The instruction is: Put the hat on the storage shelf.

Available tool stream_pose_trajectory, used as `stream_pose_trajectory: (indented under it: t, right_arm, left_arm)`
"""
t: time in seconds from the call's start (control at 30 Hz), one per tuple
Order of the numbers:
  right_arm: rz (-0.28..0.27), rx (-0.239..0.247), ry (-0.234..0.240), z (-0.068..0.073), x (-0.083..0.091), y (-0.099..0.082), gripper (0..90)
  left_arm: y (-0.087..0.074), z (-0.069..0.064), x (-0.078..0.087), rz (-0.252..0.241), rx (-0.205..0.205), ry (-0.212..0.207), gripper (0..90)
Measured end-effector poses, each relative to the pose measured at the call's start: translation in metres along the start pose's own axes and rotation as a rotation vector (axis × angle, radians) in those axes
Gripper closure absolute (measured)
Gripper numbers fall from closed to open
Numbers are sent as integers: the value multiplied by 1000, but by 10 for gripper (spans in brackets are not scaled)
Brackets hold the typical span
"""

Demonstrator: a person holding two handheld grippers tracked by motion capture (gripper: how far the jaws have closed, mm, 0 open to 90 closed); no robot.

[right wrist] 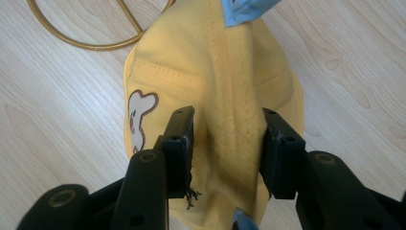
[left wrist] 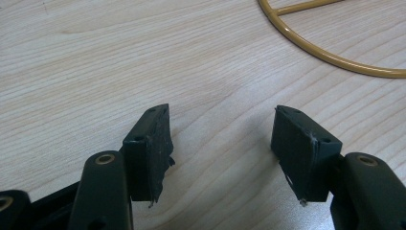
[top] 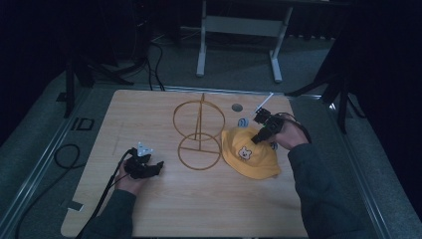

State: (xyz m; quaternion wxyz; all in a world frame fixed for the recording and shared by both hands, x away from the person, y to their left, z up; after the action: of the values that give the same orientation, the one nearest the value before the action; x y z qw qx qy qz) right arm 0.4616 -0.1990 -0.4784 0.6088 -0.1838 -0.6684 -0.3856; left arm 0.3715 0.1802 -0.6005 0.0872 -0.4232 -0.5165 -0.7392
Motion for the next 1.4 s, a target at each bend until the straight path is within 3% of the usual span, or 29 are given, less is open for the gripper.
stream_pose_trajectory:
  t: [0.23,0.37,0.4,0.53,0.9,1.2,1.4]
  right_arm:
    - [67,-17,13,-1,-4,7,609]
    - [98,-23,24,0,-6,8,676]
    - [109,-25,29,0,-7,8,741]
    - [121,-7,24,1,-7,7,785]
    - [93,49,-10,3,4,6,801]
    - [66,65,-23,4,12,5,804]
    - [20,61,-26,3,22,4,805]
  left_arm:
    - [0,0,0,1,-1,0,395]
    - [0,0,0,1,-1,-1,396]
    - [0,0,0,2,-2,-1,395]
    - [0,0,0,2,-2,-1,396]
    - [0,0,0,1,0,0,395]
    - [0,0,0,2,-1,0,395]
    - [0,0,0,0,0,0,395]
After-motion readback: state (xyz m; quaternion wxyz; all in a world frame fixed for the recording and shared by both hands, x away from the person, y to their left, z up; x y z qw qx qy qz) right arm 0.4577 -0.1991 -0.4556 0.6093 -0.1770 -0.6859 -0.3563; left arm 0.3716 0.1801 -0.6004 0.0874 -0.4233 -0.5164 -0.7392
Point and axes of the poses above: each handheld gripper's, and its own axes: x roughly backward along the jaws, y roughly out of its top, z roughly to its left, the point moved 6 cm from there along -x, roughly forward along the jaws, and after that the axes turned 9 degrees about -x, right-handed, at the moved point
